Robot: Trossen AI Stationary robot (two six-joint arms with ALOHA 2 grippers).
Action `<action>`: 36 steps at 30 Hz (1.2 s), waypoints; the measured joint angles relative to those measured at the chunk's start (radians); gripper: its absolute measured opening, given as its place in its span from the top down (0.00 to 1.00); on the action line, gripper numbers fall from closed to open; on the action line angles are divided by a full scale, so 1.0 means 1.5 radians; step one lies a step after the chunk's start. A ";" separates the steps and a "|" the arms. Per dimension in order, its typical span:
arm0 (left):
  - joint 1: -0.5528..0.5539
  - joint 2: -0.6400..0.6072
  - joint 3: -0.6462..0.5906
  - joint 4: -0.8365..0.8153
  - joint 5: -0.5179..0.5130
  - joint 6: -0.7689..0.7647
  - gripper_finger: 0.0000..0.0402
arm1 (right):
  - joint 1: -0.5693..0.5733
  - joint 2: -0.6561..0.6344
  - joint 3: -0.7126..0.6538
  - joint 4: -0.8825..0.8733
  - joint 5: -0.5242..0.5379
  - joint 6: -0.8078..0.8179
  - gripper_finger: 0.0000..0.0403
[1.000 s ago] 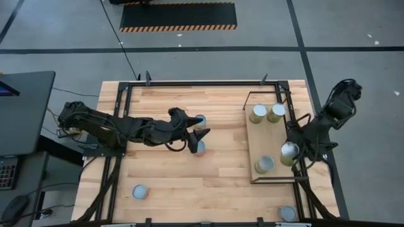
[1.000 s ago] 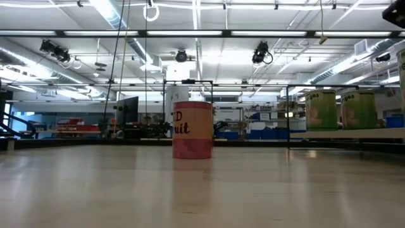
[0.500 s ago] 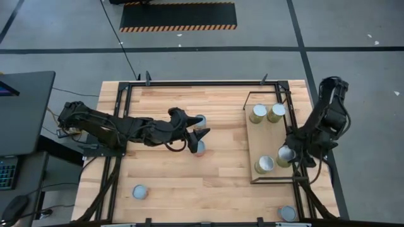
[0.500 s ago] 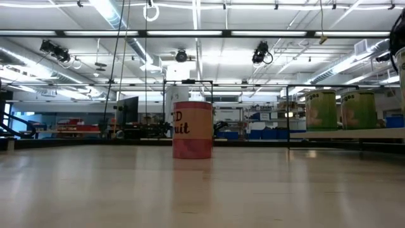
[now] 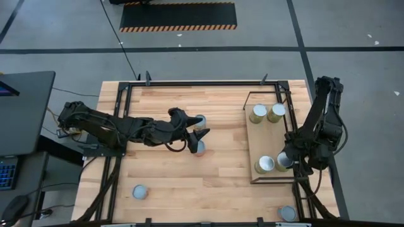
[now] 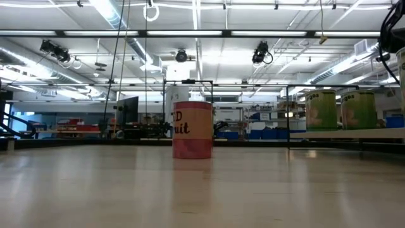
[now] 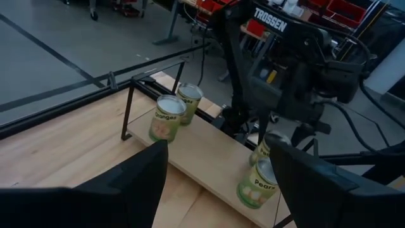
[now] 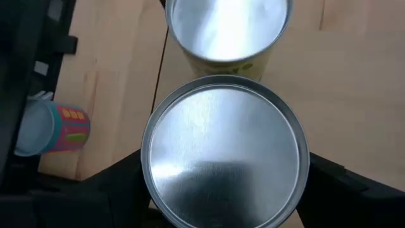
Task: Pick and place cans onto a shelf
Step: Put the canned peas on the shelf aligned with the other canned peas
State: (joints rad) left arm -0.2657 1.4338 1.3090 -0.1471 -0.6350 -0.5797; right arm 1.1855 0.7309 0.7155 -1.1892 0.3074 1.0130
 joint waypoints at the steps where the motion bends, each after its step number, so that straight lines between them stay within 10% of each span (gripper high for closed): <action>1: 0.000 0.000 0.000 0.000 0.000 0.000 0.29 | 0.003 0.005 0.000 0.000 -0.006 0.005 0.21; 36: 0.000 0.000 0.000 0.001 0.000 0.049 0.29 | -0.070 0.044 0.046 -0.044 -0.123 -0.020 0.13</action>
State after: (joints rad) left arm -0.2657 1.4338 1.3090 -0.1463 -0.6353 -0.5055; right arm 1.0809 0.7966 0.7845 -1.2549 0.1222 0.9836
